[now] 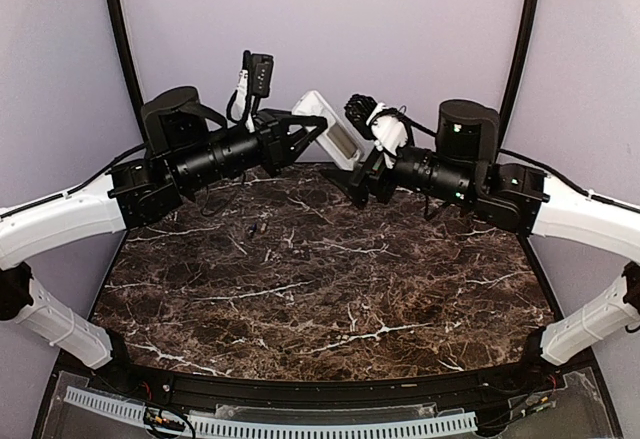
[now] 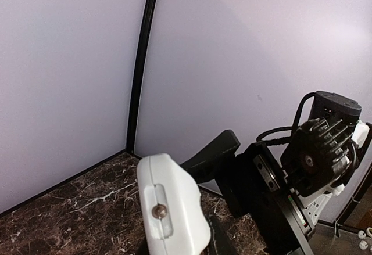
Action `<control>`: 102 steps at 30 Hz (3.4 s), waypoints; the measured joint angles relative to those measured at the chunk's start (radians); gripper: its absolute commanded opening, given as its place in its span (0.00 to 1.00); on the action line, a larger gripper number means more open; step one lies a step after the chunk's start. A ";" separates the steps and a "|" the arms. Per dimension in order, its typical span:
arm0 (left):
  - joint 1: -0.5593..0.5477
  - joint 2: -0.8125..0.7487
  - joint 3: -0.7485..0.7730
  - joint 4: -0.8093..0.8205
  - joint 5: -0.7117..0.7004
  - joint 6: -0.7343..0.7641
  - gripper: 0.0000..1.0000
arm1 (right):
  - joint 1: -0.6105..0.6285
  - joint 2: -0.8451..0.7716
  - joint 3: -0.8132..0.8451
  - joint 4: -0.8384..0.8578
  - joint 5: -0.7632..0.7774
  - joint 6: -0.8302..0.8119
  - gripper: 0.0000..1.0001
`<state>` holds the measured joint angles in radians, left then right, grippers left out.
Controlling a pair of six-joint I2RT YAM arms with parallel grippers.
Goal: Load the batteries into the remote control
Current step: Pass from the right arm to the left, then pass from the left arm to the right, then pass from the right arm to the left
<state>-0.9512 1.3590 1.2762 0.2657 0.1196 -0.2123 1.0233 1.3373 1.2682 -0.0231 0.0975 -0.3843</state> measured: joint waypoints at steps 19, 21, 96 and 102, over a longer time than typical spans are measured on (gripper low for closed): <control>0.003 -0.047 -0.090 0.260 0.161 -0.233 0.00 | 0.003 -0.092 -0.175 0.368 -0.102 -0.113 0.57; 0.004 -0.047 -0.092 0.267 0.160 -0.239 0.00 | 0.005 -0.092 -0.176 0.368 -0.105 -0.121 0.51; 0.004 -0.137 -0.083 -0.439 0.258 0.862 0.47 | -0.073 0.018 0.142 -0.521 -0.505 -0.296 0.00; 0.004 -0.135 -0.083 -0.436 0.262 0.854 0.26 | -0.073 0.019 0.142 -0.522 -0.503 -0.296 0.01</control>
<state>-0.9474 1.2240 1.1934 -0.1699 0.3817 0.6415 0.9504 1.3560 1.4101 -0.5453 -0.4053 -0.6804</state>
